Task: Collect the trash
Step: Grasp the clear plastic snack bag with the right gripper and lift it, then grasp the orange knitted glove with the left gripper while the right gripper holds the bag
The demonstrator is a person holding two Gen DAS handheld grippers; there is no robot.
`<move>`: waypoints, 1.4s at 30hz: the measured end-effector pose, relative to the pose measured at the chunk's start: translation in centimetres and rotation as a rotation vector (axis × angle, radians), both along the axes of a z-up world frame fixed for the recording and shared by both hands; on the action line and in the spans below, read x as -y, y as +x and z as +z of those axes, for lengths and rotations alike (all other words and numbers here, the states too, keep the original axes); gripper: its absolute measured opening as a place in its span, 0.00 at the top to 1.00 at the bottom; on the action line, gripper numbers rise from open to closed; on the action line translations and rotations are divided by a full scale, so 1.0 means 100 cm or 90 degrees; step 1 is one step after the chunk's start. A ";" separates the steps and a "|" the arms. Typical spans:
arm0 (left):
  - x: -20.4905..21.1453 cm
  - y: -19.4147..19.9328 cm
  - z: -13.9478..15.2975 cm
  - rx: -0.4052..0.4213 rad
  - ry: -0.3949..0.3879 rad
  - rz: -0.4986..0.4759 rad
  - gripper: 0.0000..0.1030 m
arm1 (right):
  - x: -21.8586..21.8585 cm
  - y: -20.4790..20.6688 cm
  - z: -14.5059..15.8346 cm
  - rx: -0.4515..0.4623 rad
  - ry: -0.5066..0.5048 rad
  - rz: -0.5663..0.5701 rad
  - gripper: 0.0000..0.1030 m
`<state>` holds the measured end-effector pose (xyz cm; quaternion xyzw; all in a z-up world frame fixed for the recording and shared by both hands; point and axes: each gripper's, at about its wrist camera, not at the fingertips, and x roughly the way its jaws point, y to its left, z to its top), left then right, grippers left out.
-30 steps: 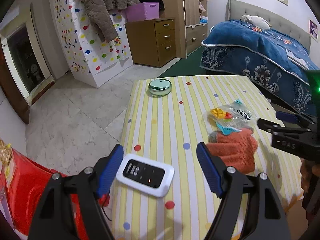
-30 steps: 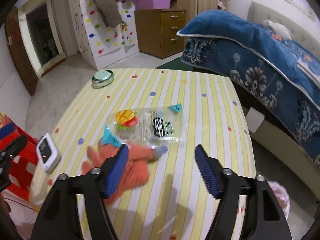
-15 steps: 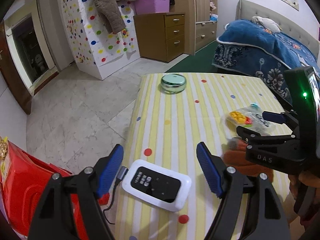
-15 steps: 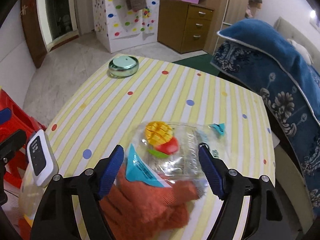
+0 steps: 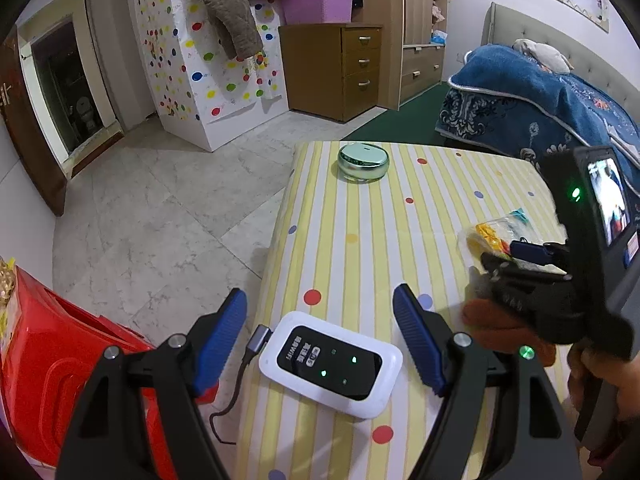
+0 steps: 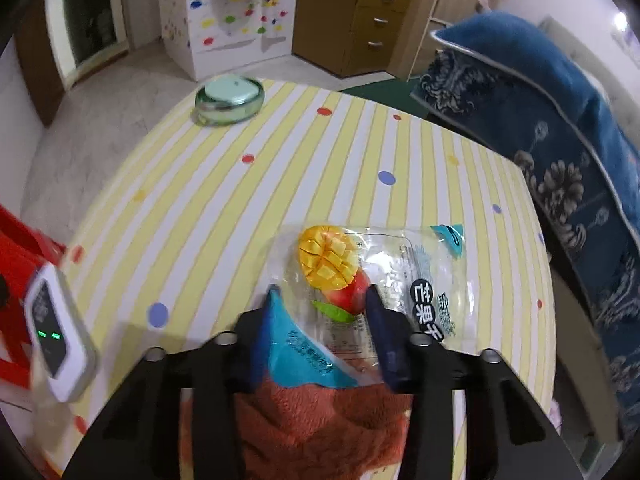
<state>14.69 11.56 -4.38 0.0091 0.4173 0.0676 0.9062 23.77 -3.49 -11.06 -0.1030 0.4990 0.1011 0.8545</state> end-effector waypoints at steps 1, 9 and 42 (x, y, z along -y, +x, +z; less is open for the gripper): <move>0.001 -0.002 0.002 0.002 0.000 -0.001 0.29 | 0.001 -0.003 0.006 0.008 0.004 -0.001 0.77; 0.021 -0.019 0.020 0.023 0.005 -0.031 0.29 | 0.037 -0.032 0.059 0.101 0.012 -0.027 0.99; 0.171 -0.003 -0.033 -0.036 -0.004 -0.212 0.21 | 0.186 -0.170 0.104 0.182 0.156 -0.138 1.00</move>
